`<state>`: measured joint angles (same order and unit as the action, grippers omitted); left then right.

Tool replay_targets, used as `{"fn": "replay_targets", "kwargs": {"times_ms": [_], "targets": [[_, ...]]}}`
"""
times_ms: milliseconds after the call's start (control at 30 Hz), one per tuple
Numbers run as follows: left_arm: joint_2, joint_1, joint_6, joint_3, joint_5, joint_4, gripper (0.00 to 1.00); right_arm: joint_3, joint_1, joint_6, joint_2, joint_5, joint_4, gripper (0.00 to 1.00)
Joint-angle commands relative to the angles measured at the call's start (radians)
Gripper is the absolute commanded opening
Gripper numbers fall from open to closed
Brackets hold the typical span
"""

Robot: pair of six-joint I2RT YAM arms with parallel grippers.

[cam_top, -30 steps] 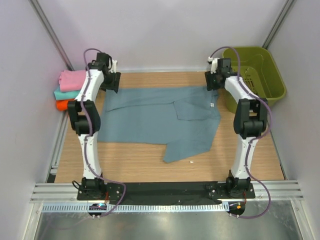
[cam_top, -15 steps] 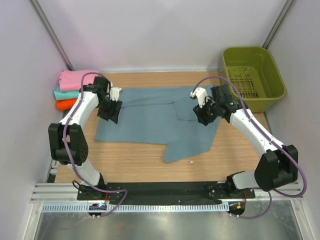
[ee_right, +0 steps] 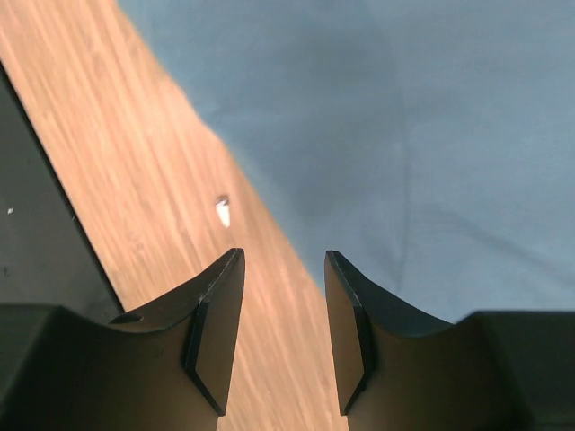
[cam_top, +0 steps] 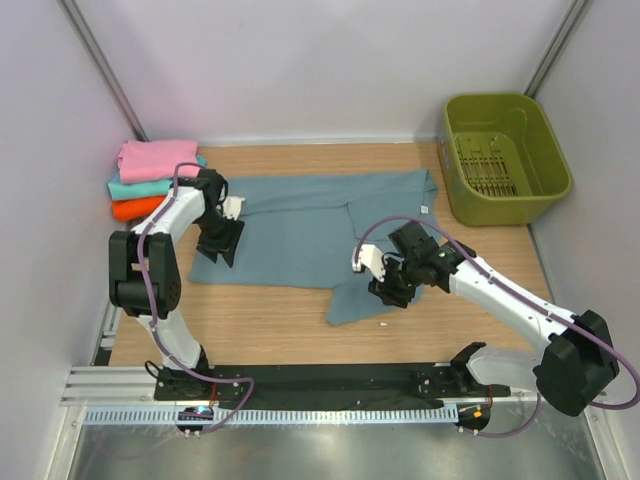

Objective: Fold and stack the t-shirts
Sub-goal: Fold the tshirt

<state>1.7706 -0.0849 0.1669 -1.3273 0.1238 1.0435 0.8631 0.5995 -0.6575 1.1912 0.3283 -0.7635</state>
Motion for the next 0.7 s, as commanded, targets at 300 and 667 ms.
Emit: {"fn": "replay_targets", "kwargs": {"times_ms": [300, 667], "targets": [[0.004, 0.004, 0.049, 0.032, -0.108, -0.030, 0.49, -0.179, 0.060, -0.064, -0.058, -0.080, 0.108, 0.47], [0.007, 0.158, 0.157, 0.031, -0.173, -0.011, 0.48, -0.237, 0.065, -0.047, -0.045, -0.112, 0.230, 0.48]]}}
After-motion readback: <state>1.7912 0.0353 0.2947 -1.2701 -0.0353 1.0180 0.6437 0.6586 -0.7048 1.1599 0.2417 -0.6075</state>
